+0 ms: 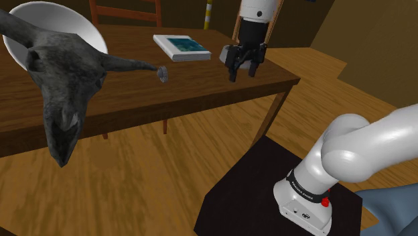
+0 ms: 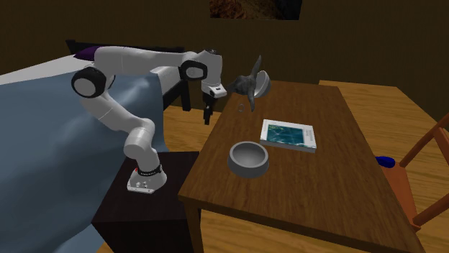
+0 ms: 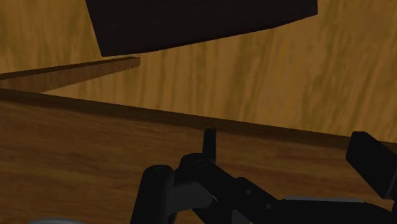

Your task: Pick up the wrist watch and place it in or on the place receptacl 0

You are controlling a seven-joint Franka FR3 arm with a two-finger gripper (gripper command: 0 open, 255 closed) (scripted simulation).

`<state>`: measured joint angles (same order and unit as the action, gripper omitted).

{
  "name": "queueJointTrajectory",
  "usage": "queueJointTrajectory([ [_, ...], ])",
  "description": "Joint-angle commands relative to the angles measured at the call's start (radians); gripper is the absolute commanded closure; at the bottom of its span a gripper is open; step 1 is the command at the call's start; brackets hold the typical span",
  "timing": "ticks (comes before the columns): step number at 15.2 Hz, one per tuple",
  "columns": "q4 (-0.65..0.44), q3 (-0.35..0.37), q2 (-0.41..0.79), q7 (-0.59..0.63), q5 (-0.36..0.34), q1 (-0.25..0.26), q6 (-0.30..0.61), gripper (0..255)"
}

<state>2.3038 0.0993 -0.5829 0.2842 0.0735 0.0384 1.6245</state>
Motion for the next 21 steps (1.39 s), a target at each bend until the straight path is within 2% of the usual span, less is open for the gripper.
queueJointTrajectory([
  [1,-0.034,0.023,0.054,0.03,0.02,0.009,0.038,0],
  [9,-0.222,0.098,0.286,0.137,0.056,0.031,0.159,0],
  [17,-0.481,0.16,0.535,0.248,0.032,0.057,0.226,0],
  [21,-0.456,0.164,0.548,0.252,0.03,0.061,0.266,0],
])
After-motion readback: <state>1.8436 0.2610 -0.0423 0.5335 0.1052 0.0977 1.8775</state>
